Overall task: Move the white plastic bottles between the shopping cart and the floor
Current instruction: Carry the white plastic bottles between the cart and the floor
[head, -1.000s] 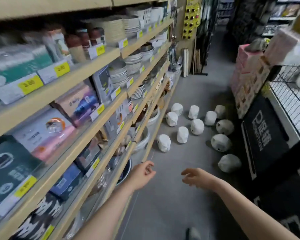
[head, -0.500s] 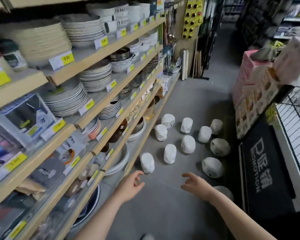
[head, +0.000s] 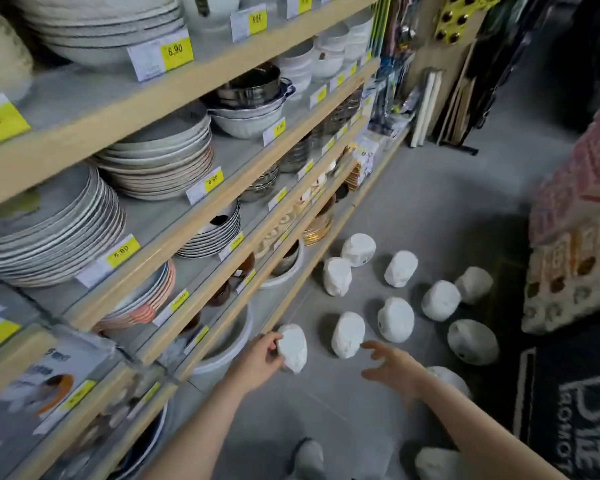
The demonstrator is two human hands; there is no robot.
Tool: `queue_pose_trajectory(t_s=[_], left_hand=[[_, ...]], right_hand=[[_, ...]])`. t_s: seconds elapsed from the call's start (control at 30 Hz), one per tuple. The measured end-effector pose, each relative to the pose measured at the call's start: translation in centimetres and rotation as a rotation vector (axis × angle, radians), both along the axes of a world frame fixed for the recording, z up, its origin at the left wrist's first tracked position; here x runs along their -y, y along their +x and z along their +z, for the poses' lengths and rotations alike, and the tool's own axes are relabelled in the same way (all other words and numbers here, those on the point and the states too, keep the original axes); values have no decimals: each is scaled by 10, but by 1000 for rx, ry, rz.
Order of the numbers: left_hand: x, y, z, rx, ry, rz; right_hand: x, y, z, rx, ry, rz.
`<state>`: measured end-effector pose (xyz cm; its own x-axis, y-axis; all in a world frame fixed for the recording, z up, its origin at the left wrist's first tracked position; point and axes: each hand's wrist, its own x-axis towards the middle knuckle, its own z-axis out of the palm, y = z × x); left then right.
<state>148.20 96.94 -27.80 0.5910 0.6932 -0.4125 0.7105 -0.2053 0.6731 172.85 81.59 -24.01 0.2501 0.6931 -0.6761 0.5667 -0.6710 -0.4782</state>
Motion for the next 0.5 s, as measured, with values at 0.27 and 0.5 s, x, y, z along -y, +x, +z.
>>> queue_pose_trajectory(t_s=[0.27,0.5], left_hand=[[-40,29,-60,15,31,334],[-41,68,-235,163,28,556]], right_hand=[[-114,64,-53,-31,19,280],[-215,95,-234,-121,110,466]])
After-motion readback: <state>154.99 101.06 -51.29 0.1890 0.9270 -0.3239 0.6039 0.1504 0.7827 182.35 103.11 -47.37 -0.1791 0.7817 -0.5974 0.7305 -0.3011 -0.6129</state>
